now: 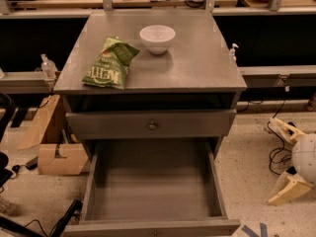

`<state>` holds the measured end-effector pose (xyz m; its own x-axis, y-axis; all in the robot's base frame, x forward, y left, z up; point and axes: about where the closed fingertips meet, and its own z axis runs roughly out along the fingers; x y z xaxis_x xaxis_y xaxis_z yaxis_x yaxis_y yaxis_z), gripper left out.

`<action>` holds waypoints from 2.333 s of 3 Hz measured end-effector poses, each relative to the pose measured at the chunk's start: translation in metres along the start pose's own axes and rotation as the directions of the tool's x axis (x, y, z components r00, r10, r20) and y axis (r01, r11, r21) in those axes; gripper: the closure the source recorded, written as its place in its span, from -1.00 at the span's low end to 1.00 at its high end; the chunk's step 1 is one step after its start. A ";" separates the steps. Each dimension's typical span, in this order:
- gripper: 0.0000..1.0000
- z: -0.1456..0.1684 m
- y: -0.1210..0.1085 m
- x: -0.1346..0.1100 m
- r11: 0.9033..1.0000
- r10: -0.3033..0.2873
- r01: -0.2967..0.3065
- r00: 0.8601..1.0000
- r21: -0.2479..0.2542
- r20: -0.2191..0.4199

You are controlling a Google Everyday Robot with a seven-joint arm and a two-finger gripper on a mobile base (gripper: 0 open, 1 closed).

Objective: Close middle drawer

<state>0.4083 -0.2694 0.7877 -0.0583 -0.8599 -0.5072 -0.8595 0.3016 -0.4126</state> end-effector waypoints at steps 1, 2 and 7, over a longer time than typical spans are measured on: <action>-1.00 0.000 0.000 0.000 1.000 0.002 -0.002 1.000 -0.001 0.000; -1.00 0.022 0.013 0.007 1.000 0.009 -0.008 1.000 -0.004 0.017; 0.13 0.204 0.233 0.140 0.970 0.220 -0.198 0.963 -0.141 0.157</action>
Offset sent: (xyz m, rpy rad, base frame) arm -0.0012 0.0142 -0.0735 0.0564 0.0040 0.0027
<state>0.3035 -0.2352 0.4657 -0.1652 -0.6969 -0.6979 -0.8935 0.4054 -0.1933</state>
